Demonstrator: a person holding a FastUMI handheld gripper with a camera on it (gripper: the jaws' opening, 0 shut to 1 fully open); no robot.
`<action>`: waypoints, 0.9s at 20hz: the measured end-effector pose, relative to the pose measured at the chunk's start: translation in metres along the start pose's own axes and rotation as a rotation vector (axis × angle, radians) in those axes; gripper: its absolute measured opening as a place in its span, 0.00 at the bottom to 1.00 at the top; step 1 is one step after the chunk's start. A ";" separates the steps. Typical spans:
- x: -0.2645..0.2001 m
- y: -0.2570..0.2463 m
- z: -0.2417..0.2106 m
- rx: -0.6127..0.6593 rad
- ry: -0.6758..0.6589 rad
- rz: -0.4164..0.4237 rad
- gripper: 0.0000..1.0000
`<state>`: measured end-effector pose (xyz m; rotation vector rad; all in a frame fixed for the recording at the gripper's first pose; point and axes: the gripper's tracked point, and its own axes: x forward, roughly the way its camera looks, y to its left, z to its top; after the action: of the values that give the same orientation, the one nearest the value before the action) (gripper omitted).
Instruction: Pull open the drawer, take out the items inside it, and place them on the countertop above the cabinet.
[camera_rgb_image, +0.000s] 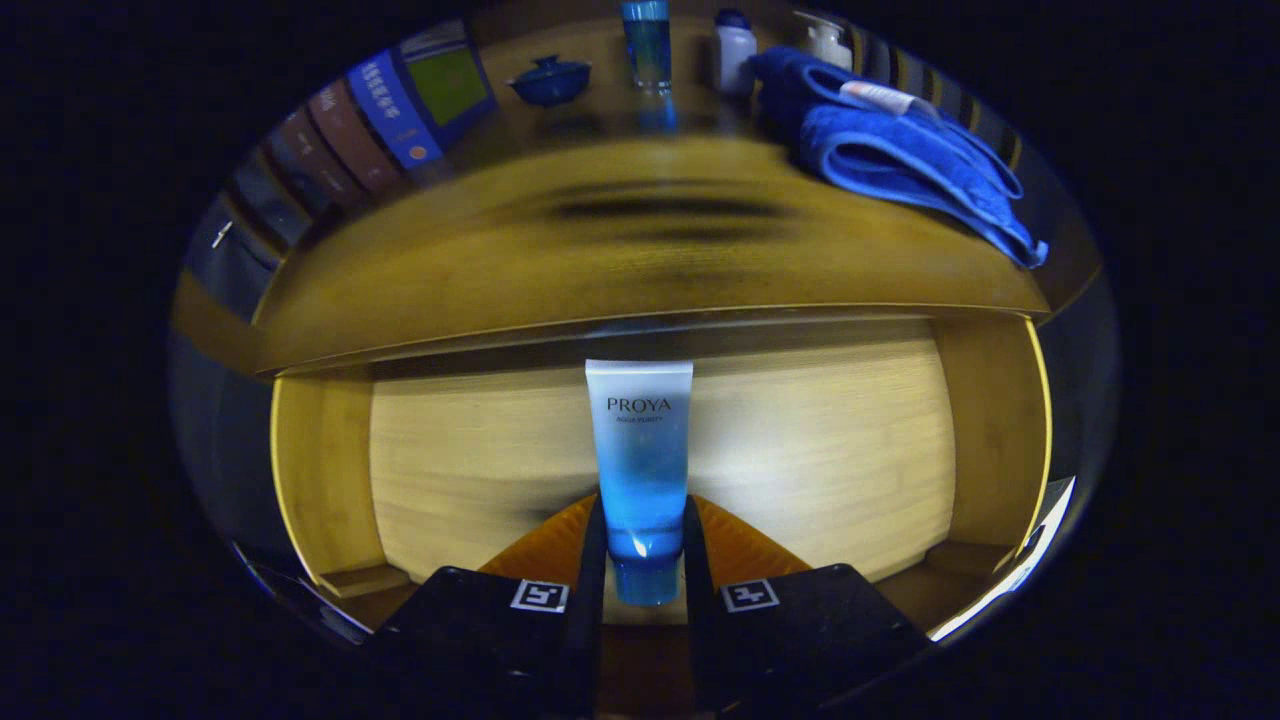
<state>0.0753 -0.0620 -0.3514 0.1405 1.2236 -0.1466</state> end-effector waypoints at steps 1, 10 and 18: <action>-0.010 0.001 -0.002 -0.002 -0.026 0.010 0.41; -0.101 0.010 0.077 -0.008 -0.336 0.045 0.40; -0.052 0.019 0.174 0.027 -0.305 0.027 0.40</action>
<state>0.2228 -0.0739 -0.2440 0.1527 0.9154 -0.1549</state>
